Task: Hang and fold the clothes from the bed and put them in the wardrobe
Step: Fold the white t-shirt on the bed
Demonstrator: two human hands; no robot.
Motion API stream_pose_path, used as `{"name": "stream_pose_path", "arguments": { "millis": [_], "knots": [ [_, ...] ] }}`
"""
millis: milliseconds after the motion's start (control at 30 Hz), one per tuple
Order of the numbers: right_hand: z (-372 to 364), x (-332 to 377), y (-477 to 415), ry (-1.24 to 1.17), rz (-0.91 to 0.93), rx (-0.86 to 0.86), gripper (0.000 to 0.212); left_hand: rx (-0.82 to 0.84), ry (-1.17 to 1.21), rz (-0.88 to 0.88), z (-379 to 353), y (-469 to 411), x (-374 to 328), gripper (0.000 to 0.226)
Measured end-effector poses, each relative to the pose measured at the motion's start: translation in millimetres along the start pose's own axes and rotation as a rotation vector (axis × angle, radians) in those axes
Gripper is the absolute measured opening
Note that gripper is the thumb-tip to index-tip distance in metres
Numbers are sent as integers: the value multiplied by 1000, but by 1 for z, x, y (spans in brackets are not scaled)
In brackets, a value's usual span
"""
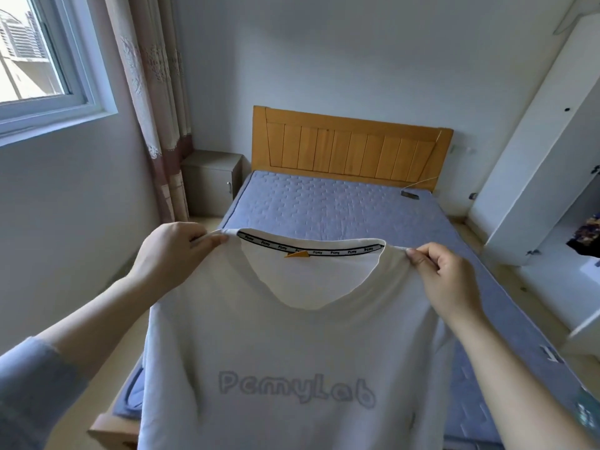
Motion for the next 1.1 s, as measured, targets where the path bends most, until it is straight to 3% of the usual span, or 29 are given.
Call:
{"name": "stream_pose_path", "arguments": {
  "millis": [633, 967, 1100],
  "knots": [
    [-292, -153, -153, 102, -472, 232, 30, 409, -7, 213, -265, -213, 226, 61],
    [-369, -219, -204, 132, -521, 276, 42, 451, 14, 211, -349, -267, 270, 62],
    [-393, -247, -221, 128, -556, 307, 33, 478, -10, 238, -375, -284, 278, 62]
  ]
}}
Point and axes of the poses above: each hand's wrist, its own y-axis away from the middle knuckle, its own z-axis out of the back of the hand, x = y × z, the point moved 5 cm from there along -y, towards the middle knuckle, and after that the axes turned 14 degrees about x, right-handed, at the moved point
